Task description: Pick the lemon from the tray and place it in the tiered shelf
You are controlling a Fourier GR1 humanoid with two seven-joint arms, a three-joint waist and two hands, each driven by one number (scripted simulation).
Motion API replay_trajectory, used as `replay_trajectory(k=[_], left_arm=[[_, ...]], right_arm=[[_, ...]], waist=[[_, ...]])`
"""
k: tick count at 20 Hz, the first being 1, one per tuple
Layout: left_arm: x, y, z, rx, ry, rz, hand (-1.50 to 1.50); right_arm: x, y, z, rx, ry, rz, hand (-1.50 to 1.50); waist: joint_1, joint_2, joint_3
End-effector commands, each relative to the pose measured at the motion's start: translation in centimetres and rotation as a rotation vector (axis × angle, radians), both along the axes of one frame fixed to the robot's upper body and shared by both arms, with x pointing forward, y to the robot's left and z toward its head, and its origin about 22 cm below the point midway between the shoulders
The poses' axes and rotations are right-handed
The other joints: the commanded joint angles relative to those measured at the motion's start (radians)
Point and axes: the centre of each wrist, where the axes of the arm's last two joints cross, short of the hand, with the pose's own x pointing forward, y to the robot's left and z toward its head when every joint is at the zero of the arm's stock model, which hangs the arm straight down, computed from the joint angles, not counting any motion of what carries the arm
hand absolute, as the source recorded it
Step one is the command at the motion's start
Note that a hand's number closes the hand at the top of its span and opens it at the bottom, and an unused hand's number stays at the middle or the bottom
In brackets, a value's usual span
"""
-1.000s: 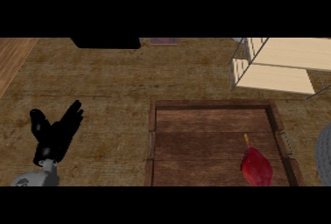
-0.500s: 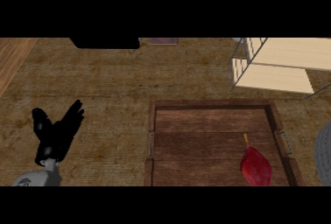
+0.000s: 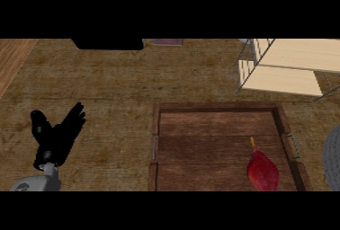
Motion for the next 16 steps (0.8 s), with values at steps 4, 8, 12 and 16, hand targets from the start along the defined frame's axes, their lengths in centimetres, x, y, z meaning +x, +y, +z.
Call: replay_trajectory(k=[4, 8, 12, 16], left_arm=[[-0.9, -1.7, -1.7, -0.019, 0.037, -0.017, 0.00], [-1.5, -0.8, -2.7, -0.002, 0.030, 0.002, 0.00], [-0.4, -0.1, -1.6, -0.003, 0.043, 0.001, 0.00], [-0.5, -0.7, -0.5, -0.016, 0.040, 0.002, 0.00]], right_arm=[[-4.5, -7.0, 0.3, 0.099, -0.058, -0.225, -1.50], [-7.6, -10.6, 0.6, 0.164, -0.090, -0.249, -1.50], [-11.3, -14.2, 0.6, 0.198, -0.056, -0.198, -1.50], [-13.4, -16.3, -0.4, 0.167, -0.093, -0.168, -1.50]], waist=[[-0.007, 0.003, -0.003], [0.000, 0.008, -0.003], [-0.010, 0.005, -0.002], [-0.001, 0.004, -0.001]])
